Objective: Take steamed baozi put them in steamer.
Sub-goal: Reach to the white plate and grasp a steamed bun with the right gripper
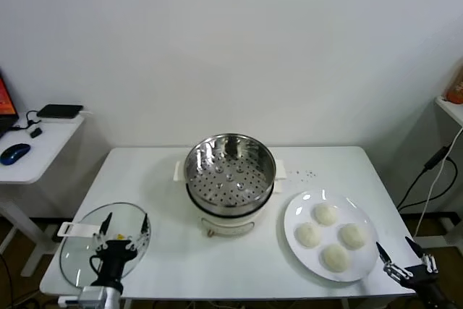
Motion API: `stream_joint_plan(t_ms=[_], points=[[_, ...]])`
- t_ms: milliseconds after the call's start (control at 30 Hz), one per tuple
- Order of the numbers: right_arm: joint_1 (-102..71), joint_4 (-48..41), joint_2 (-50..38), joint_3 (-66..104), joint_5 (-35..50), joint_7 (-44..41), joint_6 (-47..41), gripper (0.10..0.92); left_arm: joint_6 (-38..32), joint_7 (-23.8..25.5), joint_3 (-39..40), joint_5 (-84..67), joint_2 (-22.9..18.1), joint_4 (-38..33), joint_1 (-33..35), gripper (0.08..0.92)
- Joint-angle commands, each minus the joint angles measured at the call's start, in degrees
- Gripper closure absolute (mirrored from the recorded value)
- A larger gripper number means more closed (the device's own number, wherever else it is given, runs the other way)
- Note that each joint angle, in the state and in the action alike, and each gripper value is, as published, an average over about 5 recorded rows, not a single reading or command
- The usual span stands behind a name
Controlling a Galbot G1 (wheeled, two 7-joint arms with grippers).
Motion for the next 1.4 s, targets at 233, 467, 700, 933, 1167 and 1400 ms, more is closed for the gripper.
stream_joint_plan(t_ms=[233, 467, 700, 933, 1167, 1400], points=[[8.7, 3.6, -7.8, 0.4, -6.9, -0.7, -13.4, 0.203, -1.6, 3.1, -0.5, 0.4, 1.6, -0.6, 0.1, 0.177], [20.3, 3.1, -19.1, -7.4, -10.2, -6.1, -24.7, 0.203, -1.8, 3.4, -0.3, 0.3, 1.2, -1.8, -0.1, 0.177], [29.5, -0.6, -31.2, -13.4, -12.4, -18.6, -30.3, 0.203, -1.7, 3.1, 0.0, 0.2, 0.5, -2.1, -0.4, 0.177], [47.4, -6.9, -38.9, -29.5, -16.7, -31.9, -30.5, 0.203, -1.5, 2.6, 1.1, 0.4, -0.7, -2.2, -0.8, 0.177], [77.5, -14.5, -36.8, -58.2, -20.6, -40.9, -28.8, 0.203, -2.3, 2.2, 1.2, 0.5, -1.2, -1.5, -0.2, 0.177], [103.3, -23.2, -33.4, -88.2, -23.5, -49.0, -24.8, 0.203, -2.3, 2.0, 1.0, 0.3, -1.1, -1.4, -0.4, 0.177]])
